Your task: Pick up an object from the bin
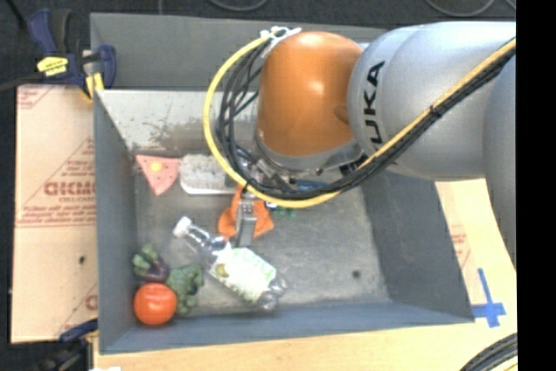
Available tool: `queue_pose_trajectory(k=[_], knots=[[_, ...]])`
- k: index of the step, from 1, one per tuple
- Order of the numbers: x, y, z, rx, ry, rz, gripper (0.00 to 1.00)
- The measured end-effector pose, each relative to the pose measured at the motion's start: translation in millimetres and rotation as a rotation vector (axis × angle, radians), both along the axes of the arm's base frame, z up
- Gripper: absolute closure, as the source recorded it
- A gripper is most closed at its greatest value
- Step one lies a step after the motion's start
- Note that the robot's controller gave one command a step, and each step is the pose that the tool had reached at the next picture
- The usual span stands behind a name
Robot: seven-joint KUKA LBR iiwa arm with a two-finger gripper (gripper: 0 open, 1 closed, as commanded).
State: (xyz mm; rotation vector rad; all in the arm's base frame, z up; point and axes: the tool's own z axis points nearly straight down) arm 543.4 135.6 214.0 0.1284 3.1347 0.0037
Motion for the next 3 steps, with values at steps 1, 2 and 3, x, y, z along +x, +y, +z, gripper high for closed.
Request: queue_pose_trajectory(k=[1,2,3], knots=[[-3.0,-11,-1,-0.001,0.002,0.013,0.00],[-7.1,-18,9,-0.002,-0.002,0.071,0.00],[0.1,-20,-22,-0.001,-0.012,0.271,0.00]])
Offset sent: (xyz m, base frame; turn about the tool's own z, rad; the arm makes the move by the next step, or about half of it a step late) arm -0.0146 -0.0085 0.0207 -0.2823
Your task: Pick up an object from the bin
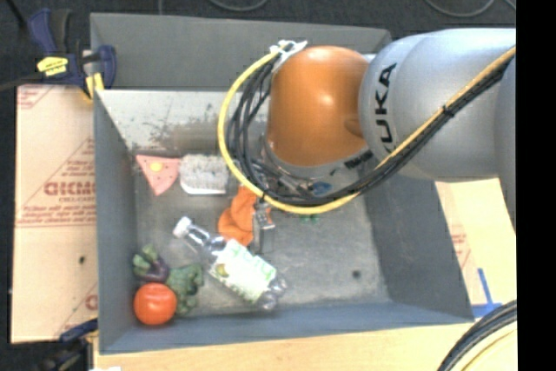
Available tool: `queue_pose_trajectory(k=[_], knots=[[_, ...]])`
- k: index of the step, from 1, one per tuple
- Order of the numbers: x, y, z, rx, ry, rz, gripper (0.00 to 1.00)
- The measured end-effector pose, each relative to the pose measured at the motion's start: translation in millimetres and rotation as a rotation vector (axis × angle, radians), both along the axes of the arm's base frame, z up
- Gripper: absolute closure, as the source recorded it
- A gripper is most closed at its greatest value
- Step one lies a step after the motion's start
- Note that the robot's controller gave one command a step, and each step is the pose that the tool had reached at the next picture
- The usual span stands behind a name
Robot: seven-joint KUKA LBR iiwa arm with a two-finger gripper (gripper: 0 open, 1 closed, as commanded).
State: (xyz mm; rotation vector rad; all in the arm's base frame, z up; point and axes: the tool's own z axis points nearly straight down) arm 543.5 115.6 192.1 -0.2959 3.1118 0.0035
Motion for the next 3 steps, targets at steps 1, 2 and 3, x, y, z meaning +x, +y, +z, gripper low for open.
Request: queue_pose_trajectory(k=[1,2,3], knots=[[5.8,-30,-38,-0.001,0.009,-0.066,0.00],[25.6,-33,-32,-0.004,0.007,-0.026,0.00],[39.0,-30,-44,-0.005,-0.001,0.253,0.00]])
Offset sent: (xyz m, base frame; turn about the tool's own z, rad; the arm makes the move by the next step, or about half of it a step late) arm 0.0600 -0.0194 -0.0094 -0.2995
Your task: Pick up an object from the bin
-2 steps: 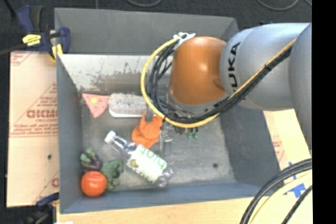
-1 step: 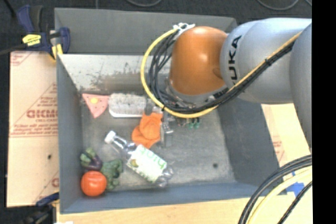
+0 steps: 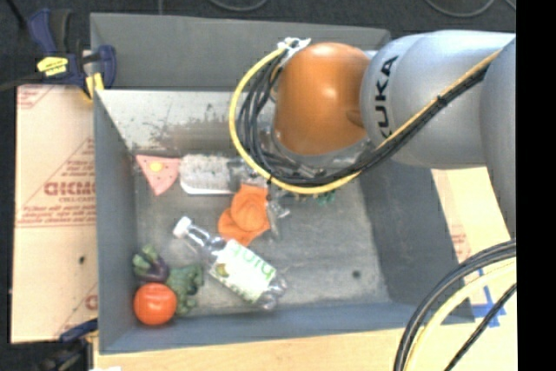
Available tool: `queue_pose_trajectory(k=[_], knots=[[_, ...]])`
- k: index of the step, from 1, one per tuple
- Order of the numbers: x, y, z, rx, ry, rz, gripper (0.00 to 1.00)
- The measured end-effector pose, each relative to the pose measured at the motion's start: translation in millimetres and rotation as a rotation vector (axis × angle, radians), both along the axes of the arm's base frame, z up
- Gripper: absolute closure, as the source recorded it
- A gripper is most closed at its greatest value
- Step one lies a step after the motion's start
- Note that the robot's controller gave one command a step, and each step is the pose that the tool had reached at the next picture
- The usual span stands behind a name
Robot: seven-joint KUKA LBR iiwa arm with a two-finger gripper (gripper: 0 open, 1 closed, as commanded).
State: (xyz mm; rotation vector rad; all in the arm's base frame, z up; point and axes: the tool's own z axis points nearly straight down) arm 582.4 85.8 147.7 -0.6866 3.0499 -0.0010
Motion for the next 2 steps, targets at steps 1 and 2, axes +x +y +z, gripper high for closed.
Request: queue_pose_trajectory(k=[1,2], knots=[[34.4,-18,-35,0.002,-0.002,-0.066,0.00],[47.2,-29,-46,0.003,-0.011,-0.005,0.00]])
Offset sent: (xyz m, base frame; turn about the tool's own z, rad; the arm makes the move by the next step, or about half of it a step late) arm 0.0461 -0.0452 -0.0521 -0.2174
